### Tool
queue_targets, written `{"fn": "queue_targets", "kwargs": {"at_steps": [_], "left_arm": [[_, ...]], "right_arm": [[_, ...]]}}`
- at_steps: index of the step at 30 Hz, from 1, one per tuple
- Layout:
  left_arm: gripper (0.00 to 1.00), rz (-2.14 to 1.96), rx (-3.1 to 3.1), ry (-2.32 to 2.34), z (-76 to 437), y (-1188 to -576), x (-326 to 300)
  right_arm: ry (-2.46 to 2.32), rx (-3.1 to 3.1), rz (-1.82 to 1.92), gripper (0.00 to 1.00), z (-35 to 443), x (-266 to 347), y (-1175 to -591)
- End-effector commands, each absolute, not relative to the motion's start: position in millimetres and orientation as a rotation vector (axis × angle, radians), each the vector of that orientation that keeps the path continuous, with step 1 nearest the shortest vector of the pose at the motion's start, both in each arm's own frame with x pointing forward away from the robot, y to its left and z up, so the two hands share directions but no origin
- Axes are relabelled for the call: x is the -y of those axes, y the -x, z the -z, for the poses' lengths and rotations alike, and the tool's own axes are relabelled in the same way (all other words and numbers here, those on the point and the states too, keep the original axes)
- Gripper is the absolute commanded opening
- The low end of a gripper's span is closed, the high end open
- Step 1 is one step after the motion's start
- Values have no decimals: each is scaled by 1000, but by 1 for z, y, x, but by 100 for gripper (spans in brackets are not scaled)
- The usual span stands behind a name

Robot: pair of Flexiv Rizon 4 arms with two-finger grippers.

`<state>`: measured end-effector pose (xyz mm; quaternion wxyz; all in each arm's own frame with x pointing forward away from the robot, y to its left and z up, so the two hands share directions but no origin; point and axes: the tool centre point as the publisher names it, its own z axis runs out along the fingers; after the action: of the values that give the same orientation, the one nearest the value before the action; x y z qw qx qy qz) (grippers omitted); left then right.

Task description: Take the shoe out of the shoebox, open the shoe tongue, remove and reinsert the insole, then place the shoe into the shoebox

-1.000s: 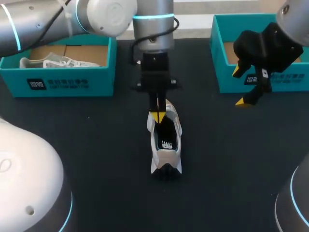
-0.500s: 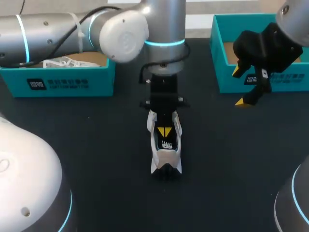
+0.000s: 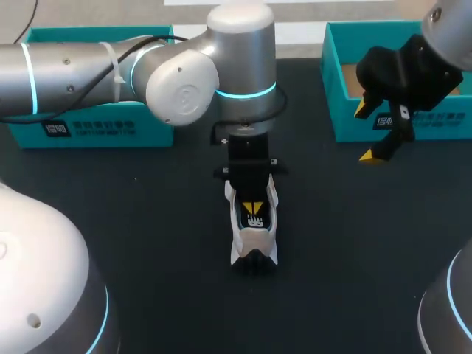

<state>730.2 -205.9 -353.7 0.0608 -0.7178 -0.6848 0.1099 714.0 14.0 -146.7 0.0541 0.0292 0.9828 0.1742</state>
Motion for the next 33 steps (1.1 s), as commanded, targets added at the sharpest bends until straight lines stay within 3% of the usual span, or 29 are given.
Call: {"fn": "queue_targets", "kwargs": {"at_steps": [1,11,23,33], "left_arm": [[0,-306,2080,2174,362,-735,209],[0,-254,2098,2161,385,-732,207],[0,-340,2073,2258,344,-715,204],[0,-323,2014,2268,376,-699,217]], "right_arm": [[-90,-2990,-524,100,147,-15,-716],[-90,-2990,-524,100,147,-15,-716],[-90,-2990,-524,100,147,-15,-716],[-90,-2990,-524,100,147,-15,-716]]}}
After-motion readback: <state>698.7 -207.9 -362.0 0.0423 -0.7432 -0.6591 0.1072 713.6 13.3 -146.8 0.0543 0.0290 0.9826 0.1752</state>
